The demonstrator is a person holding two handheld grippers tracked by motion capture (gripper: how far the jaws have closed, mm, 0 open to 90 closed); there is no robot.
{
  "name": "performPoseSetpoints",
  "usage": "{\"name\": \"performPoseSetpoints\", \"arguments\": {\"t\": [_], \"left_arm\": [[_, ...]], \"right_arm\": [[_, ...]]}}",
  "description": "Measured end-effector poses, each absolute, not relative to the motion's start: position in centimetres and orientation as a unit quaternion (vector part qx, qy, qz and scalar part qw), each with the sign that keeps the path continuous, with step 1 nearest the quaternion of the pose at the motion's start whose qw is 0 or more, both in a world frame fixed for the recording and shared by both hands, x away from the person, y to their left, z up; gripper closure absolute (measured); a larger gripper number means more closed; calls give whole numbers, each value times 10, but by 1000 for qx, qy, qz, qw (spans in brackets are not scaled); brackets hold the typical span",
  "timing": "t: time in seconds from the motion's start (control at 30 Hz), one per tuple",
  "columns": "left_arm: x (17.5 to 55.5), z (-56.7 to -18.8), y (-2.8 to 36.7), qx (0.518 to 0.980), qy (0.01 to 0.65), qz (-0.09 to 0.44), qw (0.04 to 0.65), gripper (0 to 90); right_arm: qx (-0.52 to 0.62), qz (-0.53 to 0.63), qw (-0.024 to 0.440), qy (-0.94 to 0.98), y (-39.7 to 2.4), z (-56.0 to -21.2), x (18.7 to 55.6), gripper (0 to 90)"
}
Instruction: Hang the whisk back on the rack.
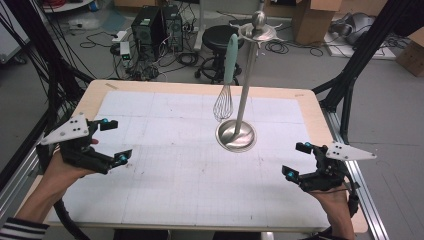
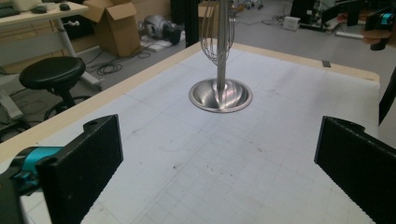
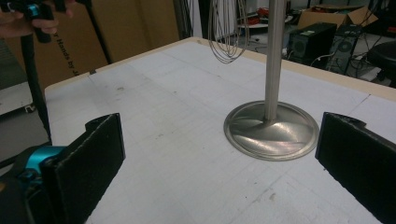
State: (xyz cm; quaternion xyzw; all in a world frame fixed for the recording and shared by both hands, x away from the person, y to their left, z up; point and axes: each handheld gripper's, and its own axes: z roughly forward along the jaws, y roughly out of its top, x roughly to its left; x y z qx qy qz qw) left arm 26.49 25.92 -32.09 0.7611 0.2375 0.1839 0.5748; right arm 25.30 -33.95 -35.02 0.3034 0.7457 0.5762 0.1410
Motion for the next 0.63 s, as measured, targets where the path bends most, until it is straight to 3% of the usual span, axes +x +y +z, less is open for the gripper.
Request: {"name": "performPoseSetpoints", "arguments": {"t": [0.37,0.63], "left_arm": [[245,-363,280,757,260,182,572,17],[246,-361,282,758,260,187,569,17]], "right_arm": [[305,570,139,750,-333,-355,258,1],[304,568,137,752,-329,-357,261,1]]}}
